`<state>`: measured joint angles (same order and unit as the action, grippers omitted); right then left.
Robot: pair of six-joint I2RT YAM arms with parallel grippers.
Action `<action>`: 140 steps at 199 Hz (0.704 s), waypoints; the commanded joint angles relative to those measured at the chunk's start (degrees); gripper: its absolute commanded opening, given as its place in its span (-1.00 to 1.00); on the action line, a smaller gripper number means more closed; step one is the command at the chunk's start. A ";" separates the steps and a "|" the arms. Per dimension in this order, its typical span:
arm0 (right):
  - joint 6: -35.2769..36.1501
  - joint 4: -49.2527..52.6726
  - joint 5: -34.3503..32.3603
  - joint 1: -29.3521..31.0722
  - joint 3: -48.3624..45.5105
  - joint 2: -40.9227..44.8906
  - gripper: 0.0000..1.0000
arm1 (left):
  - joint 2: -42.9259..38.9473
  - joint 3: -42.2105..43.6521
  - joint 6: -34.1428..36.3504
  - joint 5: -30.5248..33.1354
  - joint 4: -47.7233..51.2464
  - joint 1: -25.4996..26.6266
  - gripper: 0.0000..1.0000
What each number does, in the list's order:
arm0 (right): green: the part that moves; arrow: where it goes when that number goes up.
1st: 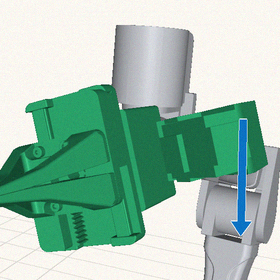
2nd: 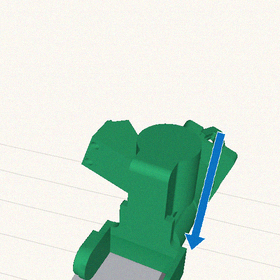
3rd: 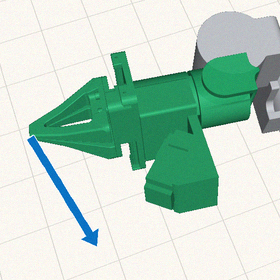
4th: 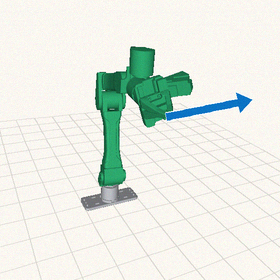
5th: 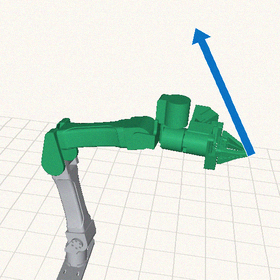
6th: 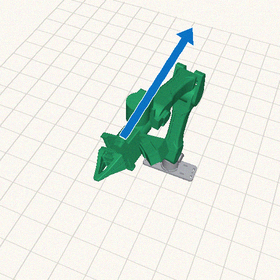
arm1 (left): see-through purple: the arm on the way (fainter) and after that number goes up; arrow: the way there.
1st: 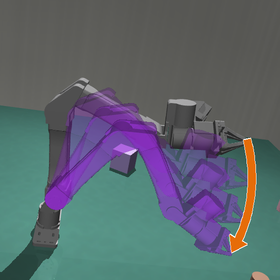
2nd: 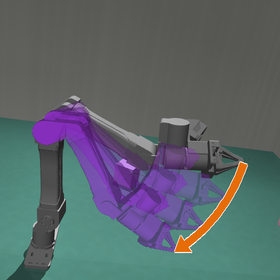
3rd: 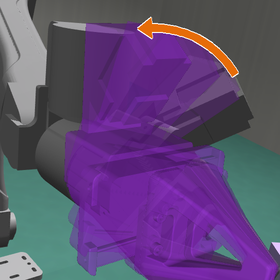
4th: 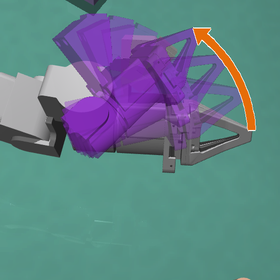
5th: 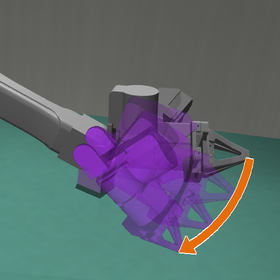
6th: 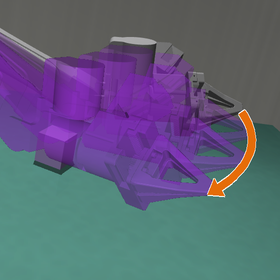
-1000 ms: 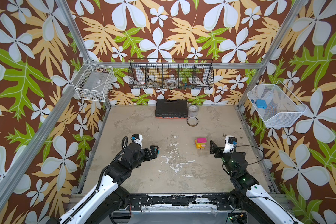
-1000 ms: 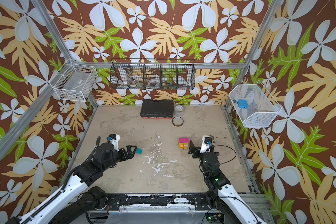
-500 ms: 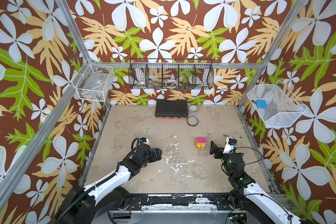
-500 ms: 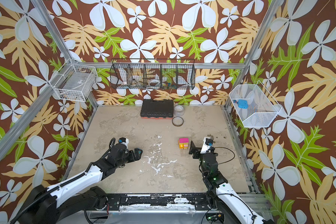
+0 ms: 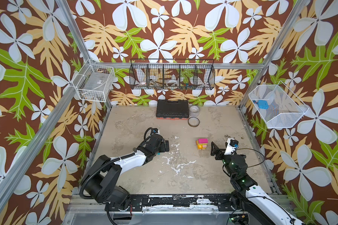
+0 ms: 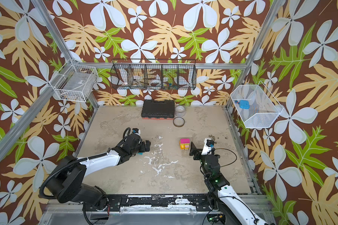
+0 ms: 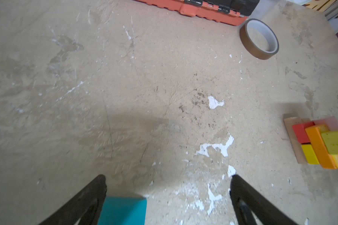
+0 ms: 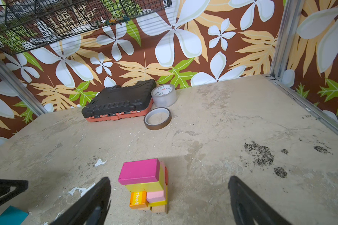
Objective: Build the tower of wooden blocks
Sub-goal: 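Lower the left gripper onto the teal block and close on it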
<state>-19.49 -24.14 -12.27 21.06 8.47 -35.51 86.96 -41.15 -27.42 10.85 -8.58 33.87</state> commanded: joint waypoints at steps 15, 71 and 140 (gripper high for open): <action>-0.64 0.48 -0.55 0.12 -0.37 1.66 0.90 | 6.05 -4.02 3.52 2.86 -1.42 -0.11 1.00; -0.74 0.53 -0.76 0.06 0.45 -0.27 0.90 | 6.23 -0.09 1.83 1.74 -1.56 -0.12 1.00; -0.77 0.25 -0.49 0.05 0.93 -1.89 0.88 | -0.10 8.40 0.17 -5.39 -4.86 0.05 1.00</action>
<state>-20.14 -23.46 -12.38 21.06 9.08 -37.26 89.62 -34.81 -25.91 8.93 -12.10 33.82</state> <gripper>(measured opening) 0.941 0.998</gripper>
